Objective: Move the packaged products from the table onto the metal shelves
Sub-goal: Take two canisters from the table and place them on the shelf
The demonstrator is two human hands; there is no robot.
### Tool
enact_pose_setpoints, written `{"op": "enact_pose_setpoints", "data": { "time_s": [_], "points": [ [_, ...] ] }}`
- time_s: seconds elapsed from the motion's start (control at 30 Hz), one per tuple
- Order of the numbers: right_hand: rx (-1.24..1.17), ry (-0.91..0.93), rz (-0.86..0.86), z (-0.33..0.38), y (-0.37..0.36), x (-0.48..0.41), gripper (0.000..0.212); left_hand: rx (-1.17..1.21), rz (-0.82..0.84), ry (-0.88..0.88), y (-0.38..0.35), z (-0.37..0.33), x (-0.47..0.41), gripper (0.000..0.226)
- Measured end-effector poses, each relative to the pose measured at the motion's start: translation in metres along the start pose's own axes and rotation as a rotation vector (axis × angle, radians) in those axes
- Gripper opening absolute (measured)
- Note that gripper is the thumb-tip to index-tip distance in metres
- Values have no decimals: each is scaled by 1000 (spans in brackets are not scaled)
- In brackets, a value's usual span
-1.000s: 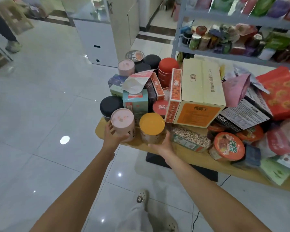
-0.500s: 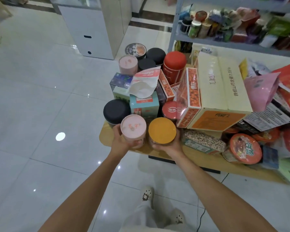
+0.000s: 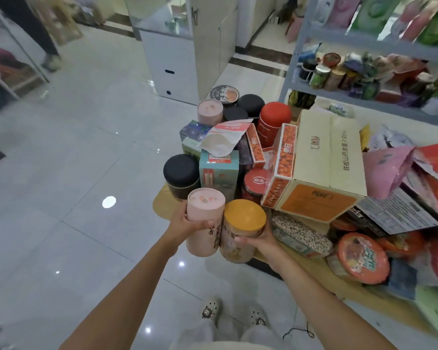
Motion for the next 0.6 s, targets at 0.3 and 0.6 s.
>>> {"op": "enact_pose_setpoints", "data": {
  "time_s": [0.3,0.6],
  "points": [
    [148,60,338,15,-25,6,125,171,-322,16,16,5,110,84],
    [253,266,913,68,-156,119,99,329,-929,-25,81,14,302,84]
  ]
}}
Point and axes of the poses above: each hand's wrist, its own x-axis away from the middle knuckle, its own y-axis out of the back of the hand, z = x × y, the point moved 4 cm from there along -x, towards the middle knuckle, and after that the axes turned 2 degrees about -z, right-handed, at the moved point
